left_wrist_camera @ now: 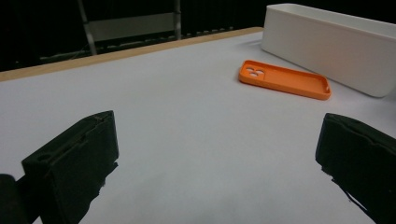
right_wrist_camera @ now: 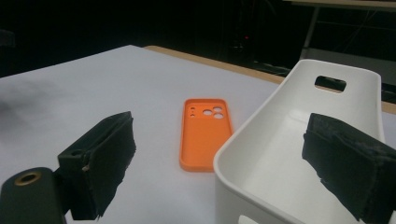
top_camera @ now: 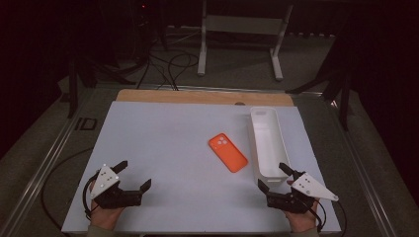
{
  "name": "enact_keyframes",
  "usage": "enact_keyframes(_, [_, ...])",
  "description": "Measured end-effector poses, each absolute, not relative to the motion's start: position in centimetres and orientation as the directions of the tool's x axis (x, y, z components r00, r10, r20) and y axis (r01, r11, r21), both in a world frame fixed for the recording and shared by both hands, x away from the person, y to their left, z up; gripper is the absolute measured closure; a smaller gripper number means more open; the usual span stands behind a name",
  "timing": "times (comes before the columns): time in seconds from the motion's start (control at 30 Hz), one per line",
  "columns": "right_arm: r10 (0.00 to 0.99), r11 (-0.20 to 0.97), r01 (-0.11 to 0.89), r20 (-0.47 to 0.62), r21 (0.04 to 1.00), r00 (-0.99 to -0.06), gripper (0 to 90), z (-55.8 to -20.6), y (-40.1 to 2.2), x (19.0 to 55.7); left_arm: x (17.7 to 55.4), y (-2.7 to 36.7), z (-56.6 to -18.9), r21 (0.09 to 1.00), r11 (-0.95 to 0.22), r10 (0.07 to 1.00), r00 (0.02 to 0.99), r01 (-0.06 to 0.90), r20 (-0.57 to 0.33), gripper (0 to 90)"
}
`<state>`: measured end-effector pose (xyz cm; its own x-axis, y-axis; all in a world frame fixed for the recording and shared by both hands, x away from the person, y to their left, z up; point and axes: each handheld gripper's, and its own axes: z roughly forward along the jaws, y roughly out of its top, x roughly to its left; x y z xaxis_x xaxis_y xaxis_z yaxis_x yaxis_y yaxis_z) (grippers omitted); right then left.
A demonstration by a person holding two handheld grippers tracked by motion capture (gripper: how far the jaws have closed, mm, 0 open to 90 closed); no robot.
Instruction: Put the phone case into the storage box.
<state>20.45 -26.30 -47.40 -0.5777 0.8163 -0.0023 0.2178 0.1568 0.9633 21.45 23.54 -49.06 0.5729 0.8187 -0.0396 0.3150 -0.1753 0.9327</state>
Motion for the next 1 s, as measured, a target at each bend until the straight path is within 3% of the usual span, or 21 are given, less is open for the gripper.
enact_keyframes(1.0, [0.829, 0.157, 0.233, 0.0, 0.96, -0.559, 9.0, -47.6, -26.5, 20.8, 22.1, 22.2, -47.7, 0.932, -0.194, 0.804, 0.594, 0.306, -0.028, 0.4])
